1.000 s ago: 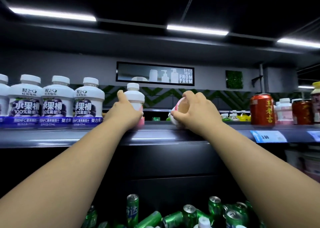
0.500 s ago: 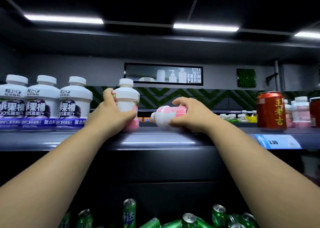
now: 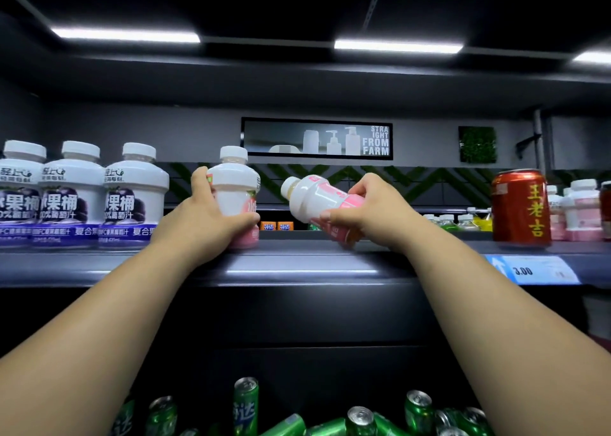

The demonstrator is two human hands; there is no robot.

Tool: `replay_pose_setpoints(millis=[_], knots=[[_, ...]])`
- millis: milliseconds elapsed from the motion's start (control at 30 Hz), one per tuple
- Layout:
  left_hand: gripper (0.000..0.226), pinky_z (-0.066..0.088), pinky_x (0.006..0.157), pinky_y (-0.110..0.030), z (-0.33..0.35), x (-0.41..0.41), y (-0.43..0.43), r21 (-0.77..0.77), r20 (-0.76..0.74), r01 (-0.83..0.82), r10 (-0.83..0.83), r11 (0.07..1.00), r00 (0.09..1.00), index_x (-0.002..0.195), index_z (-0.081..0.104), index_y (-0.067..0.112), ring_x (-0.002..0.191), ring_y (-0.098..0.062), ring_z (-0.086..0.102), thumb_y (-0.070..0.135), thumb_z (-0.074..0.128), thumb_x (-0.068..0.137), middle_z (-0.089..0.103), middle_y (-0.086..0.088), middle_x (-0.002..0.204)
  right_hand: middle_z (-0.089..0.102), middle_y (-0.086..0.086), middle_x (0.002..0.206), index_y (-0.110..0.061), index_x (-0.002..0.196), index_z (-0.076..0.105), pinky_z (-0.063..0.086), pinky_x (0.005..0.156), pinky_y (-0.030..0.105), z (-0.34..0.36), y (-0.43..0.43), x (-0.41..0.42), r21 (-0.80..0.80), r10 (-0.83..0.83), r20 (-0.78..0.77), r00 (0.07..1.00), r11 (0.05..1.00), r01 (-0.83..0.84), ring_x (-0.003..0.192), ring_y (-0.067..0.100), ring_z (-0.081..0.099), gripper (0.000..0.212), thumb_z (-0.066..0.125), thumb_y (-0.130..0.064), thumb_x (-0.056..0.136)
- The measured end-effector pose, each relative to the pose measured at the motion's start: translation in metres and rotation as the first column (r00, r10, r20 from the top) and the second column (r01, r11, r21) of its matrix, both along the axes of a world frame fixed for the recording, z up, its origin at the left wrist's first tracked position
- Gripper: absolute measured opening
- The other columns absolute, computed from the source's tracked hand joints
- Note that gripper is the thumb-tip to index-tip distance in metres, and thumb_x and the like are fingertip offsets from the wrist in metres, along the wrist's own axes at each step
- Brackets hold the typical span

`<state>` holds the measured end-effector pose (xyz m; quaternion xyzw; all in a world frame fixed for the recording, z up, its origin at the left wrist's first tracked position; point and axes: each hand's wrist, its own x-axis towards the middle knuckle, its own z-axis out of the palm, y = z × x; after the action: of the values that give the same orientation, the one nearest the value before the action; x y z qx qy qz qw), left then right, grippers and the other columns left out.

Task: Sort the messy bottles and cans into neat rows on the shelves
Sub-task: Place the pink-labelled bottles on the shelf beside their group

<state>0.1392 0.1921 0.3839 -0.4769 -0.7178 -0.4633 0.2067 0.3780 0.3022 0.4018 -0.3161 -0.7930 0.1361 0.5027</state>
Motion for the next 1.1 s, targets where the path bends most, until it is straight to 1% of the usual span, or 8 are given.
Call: replay_pose_setpoints(millis=[133, 300, 467, 600, 700, 800, 967, 1100], knots=[[0.102, 0.047, 0.095, -0.047, 0.0, -0.002, 0.0, 0.0, 0.003, 0.004, -0.004, 1.0, 1.0, 0.147, 0.009, 0.032, 0.115, -0.035, 0.059, 0.067, 0.069, 0.073, 0.056, -0.013, 0.137, 0.059, 0.0, 0.096, -0.016, 0.095, 0.05, 0.053, 0.071, 0.039, 0.002, -0.001, -0.002, 0.082, -0.098, 0.07, 0.993, 0.992, 0.092, 0.086, 0.019, 0.06, 0.061, 0.085, -0.056, 0.065], [0.102, 0.047, 0.095, -0.048, -0.001, -0.005, 0.0, -0.006, 0.006, 0.007, -0.007, 1.0, 1.0, 0.147, 0.008, 0.034, 0.116, -0.036, 0.058, 0.069, 0.068, 0.073, 0.055, -0.013, 0.138, 0.058, -0.002, 0.091, -0.015, 0.097, 0.049, 0.041, 0.061, 0.033, -0.006, 0.0, 0.018, 0.089, -0.182, 0.082, 0.98, 0.981, 0.175, 0.079, 0.015, 0.055, 0.068, 0.085, -0.06, 0.063], [0.101, 0.047, 0.095, -0.048, -0.001, -0.004, -0.001, 0.015, 0.0, 0.009, -0.009, 1.0, 1.0, 0.147, 0.01, 0.034, 0.117, -0.036, 0.058, 0.068, 0.069, 0.072, 0.055, -0.013, 0.139, 0.059, -0.001, 0.115, -0.02, 0.117, 0.034, 0.054, 0.09, 0.047, -0.011, 0.005, 0.021, 0.004, -0.08, 0.131, 0.988, 0.997, 0.08, 0.102, 0.019, 0.062, 0.087, 0.087, -0.058, 0.059], [0.104, 0.049, 0.094, -0.048, -0.003, 0.001, -0.005, 0.022, -0.017, 0.106, -0.106, 0.994, 0.994, 0.142, 0.016, 0.042, 0.114, -0.031, 0.06, 0.083, 0.064, 0.058, 0.058, -0.003, 0.135, 0.059, -0.004, 0.112, -0.024, 0.126, 0.03, 0.053, 0.09, 0.048, -0.012, 0.001, 0.016, 0.009, -0.08, 0.131, 0.988, 0.997, 0.079, 0.1, 0.018, 0.063, 0.085, 0.079, -0.062, 0.068], [0.102, 0.051, 0.094, -0.048, -0.003, 0.004, -0.007, -0.016, -0.049, 0.171, -0.171, 0.985, 0.984, 0.138, 0.019, 0.048, 0.109, -0.026, 0.064, 0.089, 0.06, 0.053, 0.063, 0.005, 0.127, 0.059, -0.003, 0.117, -0.024, 0.131, 0.029, 0.052, 0.089, 0.048, -0.017, -0.008, 0.012, 0.102, -0.197, 0.09, 0.976, 0.977, 0.188, 0.103, 0.023, 0.062, 0.093, 0.072, -0.075, 0.066], [0.102, 0.051, 0.094, -0.049, -0.002, 0.006, -0.008, -0.024, -0.052, 0.184, -0.185, 0.983, 0.981, 0.137, 0.02, 0.047, 0.107, -0.024, 0.064, 0.089, 0.061, 0.054, 0.063, 0.008, 0.125, 0.06, 0.005, 0.121, -0.019, 0.129, 0.027, 0.053, 0.086, 0.05, -0.017, -0.016, 0.005, 0.164, -0.311, 0.131, 0.941, 0.943, 0.289, 0.106, 0.032, 0.062, 0.093, 0.07, -0.075, 0.068], [0.104, 0.052, 0.092, -0.049, -0.003, 0.007, -0.009, -0.022, -0.044, 0.154, -0.155, 0.988, 0.987, 0.138, 0.019, 0.043, 0.105, -0.026, 0.064, 0.086, 0.061, 0.054, 0.063, 0.005, 0.123, 0.055, 0.008, 0.12, -0.012, 0.126, 0.025, 0.051, 0.092, 0.049, -0.004, -0.023, -0.021, -0.049, -0.216, 0.049, 0.975, 0.975, 0.218, 0.106, 0.032, 0.058, 0.092, 0.077, -0.064, 0.071], [0.096, 0.05, 0.091, -0.047, -0.002, 0.004, -0.008, -0.04, -0.069, 0.138, -0.141, 0.99, 0.988, 0.143, 0.015, 0.039, 0.103, -0.028, 0.063, 0.069, 0.067, 0.068, 0.063, 0.002, 0.121, 0.058, 0.008, 0.124, -0.012, 0.128, 0.026, 0.05, 0.09, 0.048, -0.007, -0.019, -0.03, -0.038, -0.279, 0.078, 0.957, 0.959, 0.282, 0.111, 0.034, 0.06, 0.088, 0.076, -0.06, 0.074]])
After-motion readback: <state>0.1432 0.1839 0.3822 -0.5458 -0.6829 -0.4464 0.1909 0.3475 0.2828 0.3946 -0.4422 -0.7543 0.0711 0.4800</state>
